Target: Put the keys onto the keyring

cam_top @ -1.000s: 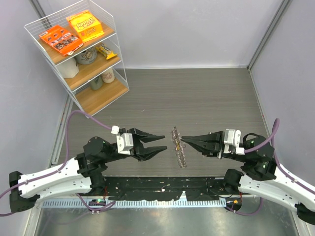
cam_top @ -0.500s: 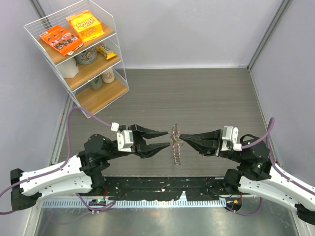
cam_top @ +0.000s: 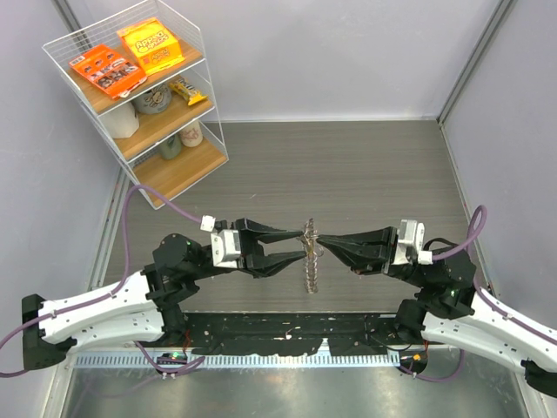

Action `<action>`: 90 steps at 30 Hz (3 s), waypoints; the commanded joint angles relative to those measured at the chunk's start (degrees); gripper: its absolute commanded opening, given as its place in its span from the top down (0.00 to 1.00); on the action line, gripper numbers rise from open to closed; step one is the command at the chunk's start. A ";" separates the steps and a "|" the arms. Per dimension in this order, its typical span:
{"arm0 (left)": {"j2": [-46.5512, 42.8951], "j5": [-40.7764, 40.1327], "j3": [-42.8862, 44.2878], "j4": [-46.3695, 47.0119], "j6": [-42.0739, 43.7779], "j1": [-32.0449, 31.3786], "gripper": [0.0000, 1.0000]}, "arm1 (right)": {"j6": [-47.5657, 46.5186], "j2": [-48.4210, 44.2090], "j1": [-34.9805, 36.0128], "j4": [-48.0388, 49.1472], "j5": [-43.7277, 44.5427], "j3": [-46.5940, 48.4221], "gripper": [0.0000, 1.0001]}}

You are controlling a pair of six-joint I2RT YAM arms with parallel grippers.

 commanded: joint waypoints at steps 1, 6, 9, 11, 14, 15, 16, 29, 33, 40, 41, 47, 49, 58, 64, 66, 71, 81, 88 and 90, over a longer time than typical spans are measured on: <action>-0.21 0.77 2.07 4.68 0.72 0.00 0.56 | 1.21 0.88 0.44 6.53 0.42 0.77 0.94; 0.06 0.86 2.16 5.12 0.72 0.00 0.56 | 1.29 1.41 0.61 7.05 0.24 0.94 0.94; 0.50 0.86 2.25 5.12 0.54 0.00 0.56 | 1.47 1.59 0.70 7.50 0.07 1.12 0.94; 0.67 1.12 2.42 5.12 0.37 0.00 0.57 | 1.47 1.85 0.79 7.67 -0.37 1.29 0.94; 0.85 1.30 2.51 5.21 0.19 -0.08 0.59 | 1.38 2.03 0.96 7.76 -0.64 1.47 0.94; 1.02 1.30 2.43 5.30 0.19 0.00 0.59 | 1.29 2.03 1.05 7.76 -0.72 1.47 0.94; 1.11 1.30 2.43 5.30 0.19 0.00 0.60 | 1.29 2.20 1.14 7.76 -0.81 1.64 0.94; 1.90 1.65 2.87 5.39 -0.07 0.00 0.73 | 0.94 2.82 1.75 8.38 -1.25 1.73 0.94; 1.82 1.48 3.04 5.21 -0.07 0.00 0.78 | 0.77 3.08 2.02 8.55 -1.52 1.73 0.94; 2.78 1.65 4.79 2.58 0.01 0.00 1.00 | 0.77 3.17 2.46 8.55 -1.69 1.73 0.94; 2.96 1.83 4.97 2.23 0.36 -0.08 1.00 | 0.77 3.17 2.46 8.55 -1.61 1.65 0.94; 3.13 -0.45 5.67 -0.23 1.15 -0.26 1.00 | 0.24 2.38 2.72 7.59 -1.60 1.82 0.94; 3.05 -0.89 6.03 -1.55 1.16 -0.35 1.00 | -0.20 2.29 2.63 5.57 -2.13 2.35 0.94; 0.77 -2.30 6.47 -8.14 1.16 -0.26 1.00 | -1.25 1.76 2.63 -11.28 -1.95 7.44 0.68; -0.99 -1.78 7.17 -14.99 1.42 -0.26 1.00 | -5.03 2.29 2.63 -32.00 -3.98 15.60 0.43; -1.61 -1.08 7.35 -17.10 1.77 -0.35 1.00 | -6.61 2.46 2.72 -38.43 -3.37 18.24 0.39; -0.48 5.51 11.73 -27.19 3.35 -0.35 1.00 | -5.37 5.17 2.63 -53.09 0.07 25.00 0.18; 2.08 11.67 16.66 -43.64 5.11 -0.43 1.00 | -12.14 11.43 2.63 -63.96 4.90 31.97 0.27; 5.33 12.64 20.44 -51.65 6.34 -0.35 1.00 | -16.46 16.69 2.72 -67.03 -0.62 35.83 0.36; 5.94 12.55 20.79 -52.35 6.43 -0.35 1.00 | -16.90 18.54 2.72 -67.56 -2.38 37.50 0.41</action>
